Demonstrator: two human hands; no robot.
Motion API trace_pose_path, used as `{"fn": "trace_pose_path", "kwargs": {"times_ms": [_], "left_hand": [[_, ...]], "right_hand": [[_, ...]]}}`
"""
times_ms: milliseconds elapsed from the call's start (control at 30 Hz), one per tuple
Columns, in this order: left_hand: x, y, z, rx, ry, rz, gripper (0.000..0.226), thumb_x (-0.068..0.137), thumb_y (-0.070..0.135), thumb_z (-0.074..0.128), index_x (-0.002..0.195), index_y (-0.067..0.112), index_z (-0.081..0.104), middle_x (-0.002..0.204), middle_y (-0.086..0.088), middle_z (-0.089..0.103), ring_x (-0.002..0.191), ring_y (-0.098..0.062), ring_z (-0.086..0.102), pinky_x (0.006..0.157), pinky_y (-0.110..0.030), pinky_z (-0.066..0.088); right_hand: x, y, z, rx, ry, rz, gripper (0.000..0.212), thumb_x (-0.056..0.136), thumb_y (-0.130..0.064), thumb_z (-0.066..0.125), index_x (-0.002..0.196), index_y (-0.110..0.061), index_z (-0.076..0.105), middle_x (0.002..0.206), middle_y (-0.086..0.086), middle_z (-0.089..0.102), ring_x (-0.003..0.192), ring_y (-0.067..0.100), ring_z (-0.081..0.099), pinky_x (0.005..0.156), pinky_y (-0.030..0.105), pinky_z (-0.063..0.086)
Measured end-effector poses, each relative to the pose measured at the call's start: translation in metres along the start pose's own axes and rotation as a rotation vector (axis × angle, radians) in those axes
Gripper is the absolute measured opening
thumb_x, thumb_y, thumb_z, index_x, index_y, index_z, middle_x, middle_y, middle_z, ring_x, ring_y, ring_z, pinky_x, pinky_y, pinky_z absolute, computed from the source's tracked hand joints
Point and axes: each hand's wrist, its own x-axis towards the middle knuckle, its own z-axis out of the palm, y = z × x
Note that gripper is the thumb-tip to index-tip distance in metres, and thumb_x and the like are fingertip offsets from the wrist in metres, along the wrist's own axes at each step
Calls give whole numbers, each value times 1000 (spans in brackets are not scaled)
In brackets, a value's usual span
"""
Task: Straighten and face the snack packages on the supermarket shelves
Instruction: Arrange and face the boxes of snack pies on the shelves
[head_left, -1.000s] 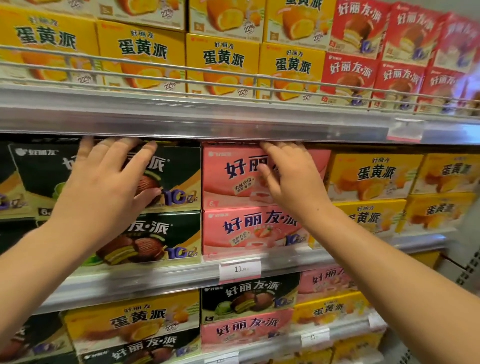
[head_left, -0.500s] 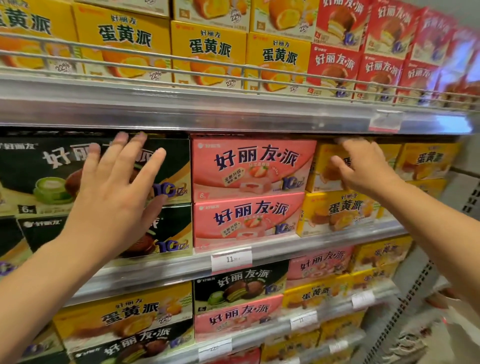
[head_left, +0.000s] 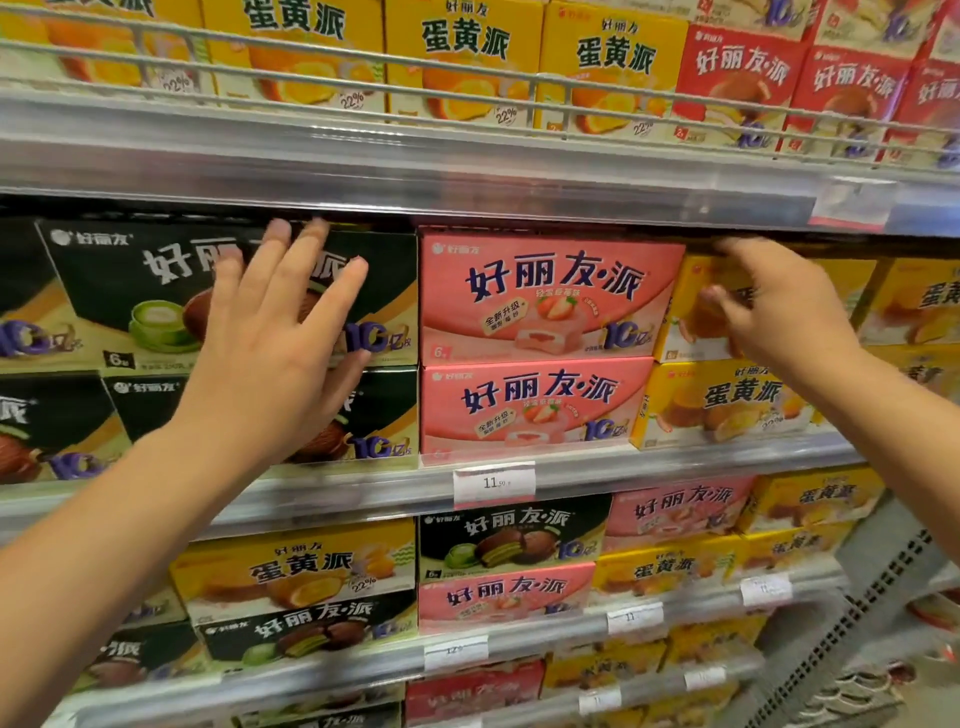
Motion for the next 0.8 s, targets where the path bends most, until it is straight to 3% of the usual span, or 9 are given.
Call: {"fn": "trace_pose_path", "kwargs": {"times_ms": [133,267,367,500,667,800], "left_hand": [[-48,18,8,-107,-12,-6,54,93,30,55,140,5,46,152,-26,30,144,-43,23,115,-60,20],[-115,34,22,-134,-196,-45,51,90,25,51,137,4,51,151,-27,32,141,-45,28,111,-64,26],[-158,32,27,-35,-371,-91,57,88,28,50,141,7,48,153,-27,29,141,-46,26,110,-63,25],[-181,31,29,73,-559,-156,84,74,23,77,149,15,39,159,-22,21,145,-43,21,111,-62,25],[-182,38,30,73,-567,-207,88,77,23,74,153,19,29,161,-19,14,148,-41,12,115,-60,24],[-191,39,30,36,-563,-223,86,75,23,74,151,15,33,161,-20,14,147,-43,16,113,-60,24]], "right_hand": [[-63,-32,22,88,77,-222,44,83,-6,57,126,3,56,138,25,48,132,40,40,112,52,29],[-132,-90,64,297,-114,-386,48,80,-2,58,128,-3,58,143,19,46,137,36,37,111,58,29],[-159,-132,95,384,-240,-424,56,77,4,63,132,-3,54,149,19,38,141,36,30,112,59,27],[-179,-167,123,408,-307,-408,63,77,0,67,138,-4,50,152,22,31,143,40,23,112,60,26],[-190,-171,147,327,-253,-435,74,68,0,71,138,-2,48,154,23,25,143,41,21,114,58,17],[-197,-176,155,302,-237,-397,80,68,-1,71,142,-1,42,156,21,21,145,38,14,116,59,13]]}}
